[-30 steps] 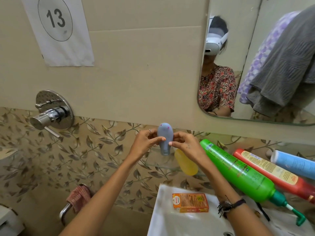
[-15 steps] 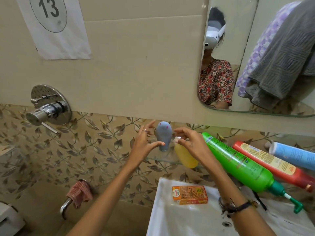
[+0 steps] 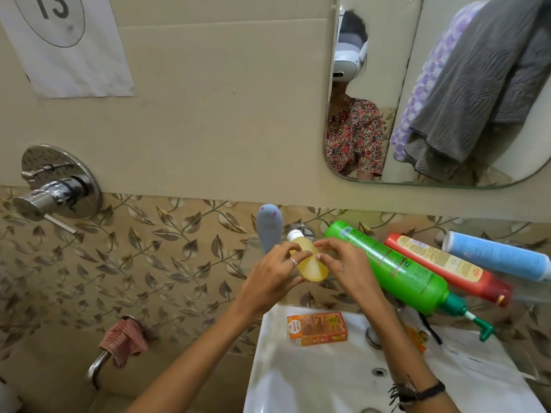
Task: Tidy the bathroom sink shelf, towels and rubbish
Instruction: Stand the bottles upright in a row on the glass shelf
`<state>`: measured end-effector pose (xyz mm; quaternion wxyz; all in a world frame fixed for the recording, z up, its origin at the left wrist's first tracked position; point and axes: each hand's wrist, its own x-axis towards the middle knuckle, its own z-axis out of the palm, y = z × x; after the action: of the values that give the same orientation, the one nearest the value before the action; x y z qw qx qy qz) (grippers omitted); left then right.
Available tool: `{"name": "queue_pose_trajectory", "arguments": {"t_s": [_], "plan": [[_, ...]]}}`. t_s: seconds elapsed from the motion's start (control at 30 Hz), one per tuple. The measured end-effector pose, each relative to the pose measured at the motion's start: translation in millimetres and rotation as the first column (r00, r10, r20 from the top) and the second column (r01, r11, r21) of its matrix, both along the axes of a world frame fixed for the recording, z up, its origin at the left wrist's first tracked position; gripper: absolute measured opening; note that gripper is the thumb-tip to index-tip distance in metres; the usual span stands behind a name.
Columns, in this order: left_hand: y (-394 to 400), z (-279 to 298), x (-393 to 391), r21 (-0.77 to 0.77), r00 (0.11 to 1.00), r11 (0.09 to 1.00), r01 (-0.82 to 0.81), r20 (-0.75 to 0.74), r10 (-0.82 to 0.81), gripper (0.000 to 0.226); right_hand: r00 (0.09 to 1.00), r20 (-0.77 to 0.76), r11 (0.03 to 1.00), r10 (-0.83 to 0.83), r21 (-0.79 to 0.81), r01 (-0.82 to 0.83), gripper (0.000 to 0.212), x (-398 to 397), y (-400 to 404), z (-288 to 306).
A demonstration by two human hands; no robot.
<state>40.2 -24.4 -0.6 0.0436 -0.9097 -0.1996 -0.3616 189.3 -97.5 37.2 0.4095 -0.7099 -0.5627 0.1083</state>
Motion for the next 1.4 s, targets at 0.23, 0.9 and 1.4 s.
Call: {"name": "queue_pose_trajectory", "arguments": {"t_s": [0.23, 0.9, 1.4], "plan": [[-3, 1, -2, -0.171, 0.99, 0.982, 0.078, 0.126, -0.056, 0.037, 0.958, -0.283, 0.998, 0.056, 0.01, -0.055, 0.026, 2, -6, -2], [-13, 29, 39, -0.684, 0.812, 0.633, 0.362, 0.565, 0.146, 0.04, 0.977, -0.192, 0.971, -0.098, 0.195, 0.136, 0.028, 5, 1, 6], [-15, -4, 43, -0.523, 0.841, 0.842, 0.131, 0.509, 0.185, 0.037, 0.989, -0.145, 0.982, -0.021, 0.184, 0.048, 0.036, 6, 14, -8]]}}
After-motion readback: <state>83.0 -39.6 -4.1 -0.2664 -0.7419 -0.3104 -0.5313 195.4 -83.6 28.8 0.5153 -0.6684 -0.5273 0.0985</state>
